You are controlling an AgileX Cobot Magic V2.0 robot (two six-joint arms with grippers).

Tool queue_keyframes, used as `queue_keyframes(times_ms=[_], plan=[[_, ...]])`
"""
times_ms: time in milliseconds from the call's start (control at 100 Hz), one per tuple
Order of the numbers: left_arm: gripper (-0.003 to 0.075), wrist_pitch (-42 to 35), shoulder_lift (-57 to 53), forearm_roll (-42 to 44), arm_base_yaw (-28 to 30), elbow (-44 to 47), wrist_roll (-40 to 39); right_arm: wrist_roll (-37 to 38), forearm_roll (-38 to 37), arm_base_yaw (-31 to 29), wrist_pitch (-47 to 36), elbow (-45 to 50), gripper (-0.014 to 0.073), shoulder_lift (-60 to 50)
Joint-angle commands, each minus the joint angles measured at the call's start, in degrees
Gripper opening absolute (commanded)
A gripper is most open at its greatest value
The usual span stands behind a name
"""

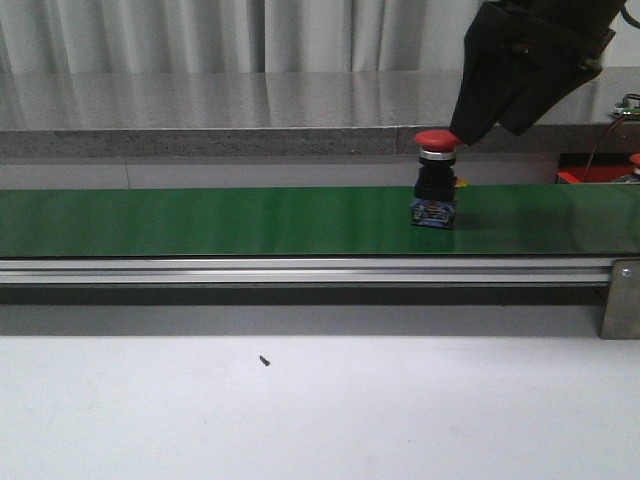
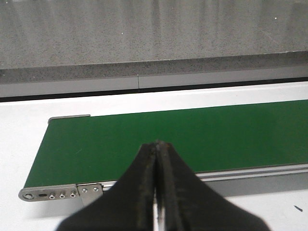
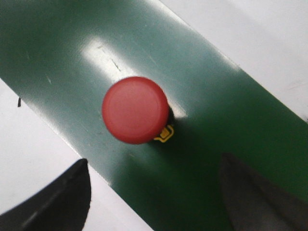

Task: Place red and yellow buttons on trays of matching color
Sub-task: 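Move the right gripper down toward the second red button on the belt, then grasp the second red button with the right gripper and lift it, then lower the red button into the red tray and open the right gripper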

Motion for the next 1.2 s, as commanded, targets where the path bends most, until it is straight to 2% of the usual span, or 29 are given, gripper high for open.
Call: queue_keyframes(times_ms=[0, 400, 500, 620, 670, 930, 1190], plan=[[-0.0019, -4.44, 0.46, -1.68, -0.5, -1.59, -0.09, -0.24, 1.22, 0.01, -2.54, -1.39, 0.0556, -1.91], [-0.0019, -4.44, 0.46, -1.68, -0.5, -1.59, -0.09, -0.19, -1.46, 0.01, -6.66, -1.44, 0.0537, 2.12], [-0.002, -4.44, 0.46, -1.68, -0.5, -1.59, -0.09, 1.04, -3.58, 0.01, -6.66, -1.44, 0.04, 2.21], [-0.0019, -4.44, 0.46, -1.68, -0.5, -1.59, -0.09, 2.4, -6.49, 0.01, -5.48, -1.44, 0.0143, 2.21], [-0.0019, -4.44, 0.46, -1.68, -0.5, -1.59, -0.09, 2.82, -7.14, -0.04, -4.7, -1.48, 0.0094, 2.1], [-0.002, -4.44, 0.46, -1.68, -0.5, -1.59, -0.09, 3.08, -7.72, -3.08, -0.78, -6.94, 0.0088, 0.77], [-0.0019, -4.44, 0.46, -1.68, -0.5, -1.59, -0.09, 3.28, -7.77, -15.45, 0.77, -18.08, 0.0088, 1.16]])
